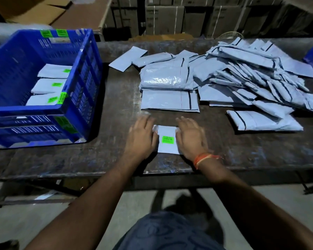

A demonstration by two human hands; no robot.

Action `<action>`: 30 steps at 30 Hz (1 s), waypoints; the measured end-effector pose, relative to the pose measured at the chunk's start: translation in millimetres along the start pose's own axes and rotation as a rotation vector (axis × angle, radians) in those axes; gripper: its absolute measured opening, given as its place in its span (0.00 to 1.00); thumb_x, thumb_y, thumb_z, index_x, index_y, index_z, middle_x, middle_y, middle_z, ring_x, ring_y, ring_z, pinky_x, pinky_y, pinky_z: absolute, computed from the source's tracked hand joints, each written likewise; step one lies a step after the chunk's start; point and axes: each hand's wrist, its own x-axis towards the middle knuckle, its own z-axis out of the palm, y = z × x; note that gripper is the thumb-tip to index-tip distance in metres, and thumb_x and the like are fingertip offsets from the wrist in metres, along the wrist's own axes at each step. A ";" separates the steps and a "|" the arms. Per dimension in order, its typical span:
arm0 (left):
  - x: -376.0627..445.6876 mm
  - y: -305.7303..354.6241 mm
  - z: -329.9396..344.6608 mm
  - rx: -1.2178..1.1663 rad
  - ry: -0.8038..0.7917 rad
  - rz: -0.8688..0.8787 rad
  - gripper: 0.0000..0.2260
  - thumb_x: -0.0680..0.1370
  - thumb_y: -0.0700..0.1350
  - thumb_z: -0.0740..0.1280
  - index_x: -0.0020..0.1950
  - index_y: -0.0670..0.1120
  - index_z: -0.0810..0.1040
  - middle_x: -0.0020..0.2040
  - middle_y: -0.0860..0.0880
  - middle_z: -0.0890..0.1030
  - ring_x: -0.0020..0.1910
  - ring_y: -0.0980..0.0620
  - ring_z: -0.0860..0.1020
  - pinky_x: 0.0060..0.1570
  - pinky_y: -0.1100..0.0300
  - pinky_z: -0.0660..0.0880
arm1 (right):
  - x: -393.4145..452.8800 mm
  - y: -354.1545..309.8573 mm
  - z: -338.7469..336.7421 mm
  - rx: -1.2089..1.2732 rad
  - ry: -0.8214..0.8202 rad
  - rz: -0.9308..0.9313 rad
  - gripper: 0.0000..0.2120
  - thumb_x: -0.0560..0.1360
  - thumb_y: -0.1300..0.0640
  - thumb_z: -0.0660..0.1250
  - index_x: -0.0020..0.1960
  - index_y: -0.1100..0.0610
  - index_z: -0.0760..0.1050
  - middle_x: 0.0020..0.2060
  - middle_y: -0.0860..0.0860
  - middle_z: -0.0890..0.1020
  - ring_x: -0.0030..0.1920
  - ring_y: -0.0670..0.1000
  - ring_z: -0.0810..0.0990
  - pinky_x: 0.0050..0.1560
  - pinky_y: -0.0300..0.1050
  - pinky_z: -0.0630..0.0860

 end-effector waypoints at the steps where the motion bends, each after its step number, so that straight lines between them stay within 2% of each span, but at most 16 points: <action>1: -1.3 1.0 4.8 -0.003 -0.047 0.053 0.20 0.82 0.51 0.59 0.74 0.46 0.70 0.76 0.45 0.68 0.75 0.44 0.65 0.69 0.48 0.67 | -6.0 -6.8 2.9 -0.027 -0.037 0.001 0.26 0.81 0.47 0.49 0.77 0.52 0.65 0.75 0.51 0.67 0.76 0.53 0.63 0.72 0.55 0.64; 3: -4.7 2.3 13.4 -0.008 -0.166 0.083 0.23 0.83 0.51 0.57 0.78 0.46 0.66 0.79 0.44 0.62 0.79 0.42 0.59 0.74 0.45 0.61 | -14.1 -12.4 12.2 -0.100 -0.131 -0.019 0.30 0.81 0.45 0.43 0.81 0.52 0.55 0.80 0.51 0.57 0.80 0.53 0.53 0.75 0.55 0.59; 6: -13.9 1.8 24.2 0.029 -0.288 0.119 0.25 0.84 0.53 0.52 0.80 0.47 0.61 0.81 0.43 0.58 0.79 0.40 0.55 0.74 0.43 0.60 | -23.7 -8.8 22.5 -0.141 -0.213 -0.069 0.31 0.80 0.42 0.40 0.81 0.52 0.51 0.81 0.52 0.51 0.80 0.54 0.48 0.76 0.56 0.56; 12: -24.5 -2.8 28.4 0.119 -0.341 0.109 0.27 0.83 0.59 0.47 0.82 0.51 0.56 0.83 0.48 0.54 0.81 0.44 0.52 0.77 0.43 0.56 | -33.7 6.7 32.1 -0.159 -0.225 -0.057 0.32 0.81 0.39 0.44 0.81 0.51 0.53 0.81 0.50 0.52 0.80 0.53 0.49 0.76 0.56 0.53; 17: -28.1 -17.7 22.0 0.153 -0.356 0.019 0.28 0.83 0.63 0.44 0.82 0.57 0.49 0.83 0.51 0.47 0.82 0.46 0.46 0.77 0.41 0.50 | -39.4 22.0 27.3 -0.139 -0.228 0.044 0.33 0.79 0.36 0.42 0.81 0.46 0.48 0.81 0.48 0.47 0.80 0.53 0.45 0.76 0.60 0.50; 25: -33.9 -26.9 12.3 0.147 -0.361 -0.027 0.27 0.83 0.64 0.43 0.82 0.60 0.47 0.83 0.52 0.45 0.82 0.47 0.44 0.77 0.40 0.50 | -46.8 41.4 15.1 -0.179 -0.249 0.149 0.34 0.77 0.34 0.38 0.81 0.43 0.45 0.81 0.49 0.46 0.80 0.56 0.45 0.76 0.60 0.50; 28: -34.0 -24.1 9.9 0.147 -0.374 -0.081 0.27 0.83 0.64 0.45 0.81 0.62 0.47 0.83 0.48 0.45 0.82 0.45 0.45 0.77 0.38 0.50 | -48.1 42.3 11.1 -0.193 -0.252 0.217 0.32 0.80 0.36 0.42 0.81 0.45 0.46 0.81 0.54 0.48 0.80 0.57 0.46 0.76 0.58 0.52; 30: -31.2 -13.9 6.5 0.085 -0.345 -0.176 0.25 0.83 0.60 0.53 0.80 0.61 0.55 0.82 0.43 0.50 0.81 0.42 0.50 0.76 0.39 0.53 | -46.1 37.6 3.3 -0.174 -0.230 0.289 0.31 0.81 0.39 0.50 0.81 0.48 0.51 0.80 0.57 0.52 0.78 0.60 0.52 0.73 0.58 0.58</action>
